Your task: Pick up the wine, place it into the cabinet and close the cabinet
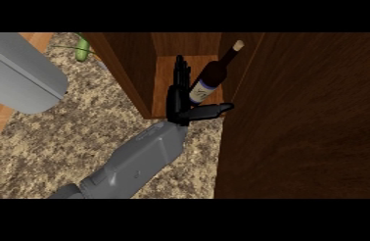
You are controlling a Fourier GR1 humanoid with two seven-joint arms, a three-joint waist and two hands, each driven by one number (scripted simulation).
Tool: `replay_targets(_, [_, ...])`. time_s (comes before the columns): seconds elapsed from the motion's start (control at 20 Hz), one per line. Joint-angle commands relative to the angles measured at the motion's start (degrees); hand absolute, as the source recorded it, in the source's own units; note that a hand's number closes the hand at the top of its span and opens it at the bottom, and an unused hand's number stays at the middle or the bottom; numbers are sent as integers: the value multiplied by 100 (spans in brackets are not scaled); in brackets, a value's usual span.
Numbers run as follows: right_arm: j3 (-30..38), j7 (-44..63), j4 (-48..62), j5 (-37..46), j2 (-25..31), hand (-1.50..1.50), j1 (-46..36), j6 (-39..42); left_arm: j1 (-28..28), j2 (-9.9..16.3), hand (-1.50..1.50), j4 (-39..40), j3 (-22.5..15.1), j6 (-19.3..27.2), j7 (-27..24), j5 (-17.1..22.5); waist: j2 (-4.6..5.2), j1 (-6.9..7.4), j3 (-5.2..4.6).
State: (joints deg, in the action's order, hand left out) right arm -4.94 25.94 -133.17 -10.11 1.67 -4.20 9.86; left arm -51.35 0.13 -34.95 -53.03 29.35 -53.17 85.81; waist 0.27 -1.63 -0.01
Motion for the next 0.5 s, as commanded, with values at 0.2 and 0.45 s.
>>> replay_targets(0.2, [10, -38, -276, 45, 47, -150, 387, 45, 614, -12, -150, -244, 139, -215, -326, -641, -18, 75, 0])
replay_targets(0.45, [274, 586, -237, -160, 145, -150, -287, -237, 822, 259, -150, -1199, 382, 210, 68, -1293, -35, 168, 0])
